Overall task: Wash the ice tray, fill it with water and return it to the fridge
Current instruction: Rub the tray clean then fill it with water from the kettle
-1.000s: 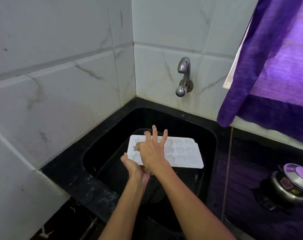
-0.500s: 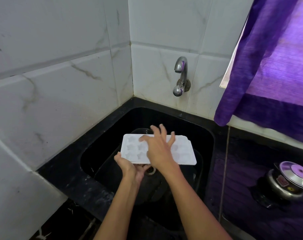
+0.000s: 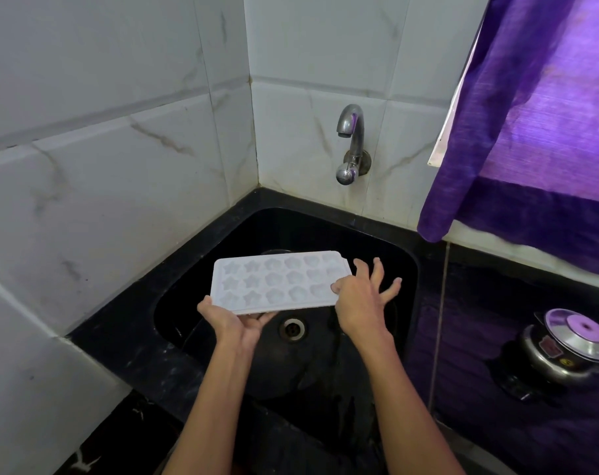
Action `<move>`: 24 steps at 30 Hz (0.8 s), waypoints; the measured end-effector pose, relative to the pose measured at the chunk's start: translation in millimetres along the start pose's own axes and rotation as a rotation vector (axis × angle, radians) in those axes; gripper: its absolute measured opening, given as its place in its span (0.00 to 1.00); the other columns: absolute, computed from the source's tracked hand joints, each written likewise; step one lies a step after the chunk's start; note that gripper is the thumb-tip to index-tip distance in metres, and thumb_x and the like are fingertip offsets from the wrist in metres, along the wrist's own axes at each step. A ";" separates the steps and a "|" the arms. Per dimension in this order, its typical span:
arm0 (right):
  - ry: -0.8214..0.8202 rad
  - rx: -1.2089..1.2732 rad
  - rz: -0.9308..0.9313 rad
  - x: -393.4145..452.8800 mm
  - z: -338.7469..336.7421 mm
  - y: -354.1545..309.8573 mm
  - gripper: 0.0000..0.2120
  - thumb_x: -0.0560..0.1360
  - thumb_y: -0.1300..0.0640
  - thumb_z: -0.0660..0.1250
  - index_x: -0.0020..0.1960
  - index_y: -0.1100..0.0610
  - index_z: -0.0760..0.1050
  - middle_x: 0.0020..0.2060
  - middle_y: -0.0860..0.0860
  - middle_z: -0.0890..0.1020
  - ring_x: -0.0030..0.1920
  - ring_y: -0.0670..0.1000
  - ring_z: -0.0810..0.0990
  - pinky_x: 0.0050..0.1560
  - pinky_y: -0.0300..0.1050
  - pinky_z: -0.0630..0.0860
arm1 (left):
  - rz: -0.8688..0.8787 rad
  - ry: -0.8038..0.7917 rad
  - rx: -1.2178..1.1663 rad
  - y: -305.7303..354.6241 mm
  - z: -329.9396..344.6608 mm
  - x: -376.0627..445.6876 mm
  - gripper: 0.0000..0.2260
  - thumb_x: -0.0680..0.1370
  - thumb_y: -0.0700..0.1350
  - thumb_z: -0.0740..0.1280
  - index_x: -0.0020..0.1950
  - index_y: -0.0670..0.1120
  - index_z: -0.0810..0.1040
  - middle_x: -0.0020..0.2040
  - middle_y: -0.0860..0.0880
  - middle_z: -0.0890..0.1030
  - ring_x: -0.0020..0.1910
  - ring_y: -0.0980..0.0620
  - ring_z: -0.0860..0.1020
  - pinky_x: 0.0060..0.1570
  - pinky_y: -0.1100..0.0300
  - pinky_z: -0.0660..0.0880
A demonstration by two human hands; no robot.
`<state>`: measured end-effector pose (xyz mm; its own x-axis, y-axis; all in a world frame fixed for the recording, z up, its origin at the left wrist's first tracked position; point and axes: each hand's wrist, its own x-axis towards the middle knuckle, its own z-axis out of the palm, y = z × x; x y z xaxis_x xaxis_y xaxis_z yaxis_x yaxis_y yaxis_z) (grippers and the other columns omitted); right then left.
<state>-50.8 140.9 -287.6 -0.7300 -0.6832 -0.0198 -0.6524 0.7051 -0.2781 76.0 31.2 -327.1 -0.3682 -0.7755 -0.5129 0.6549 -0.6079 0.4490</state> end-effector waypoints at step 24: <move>0.102 0.048 -0.042 -9.2 -2.2 2.1 0.22 0.70 0.74 0.61 0.56 0.52 0.73 0.68 0.54 0.63 0.77 0.61 0.42 0.70 0.72 0.36 | 0.001 0.020 0.014 -2.5 -0.5 -0.9 0.27 0.79 0.60 0.45 0.62 0.47 0.76 0.55 0.39 0.80 0.55 0.35 0.77 0.50 0.31 0.74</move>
<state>-45.9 149.1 -285.9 -0.7211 -0.6869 0.0902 -0.6738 0.6650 -0.3220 75.1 33.5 -328.2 -0.3546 -0.7725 -0.5267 0.6457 -0.6098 0.4597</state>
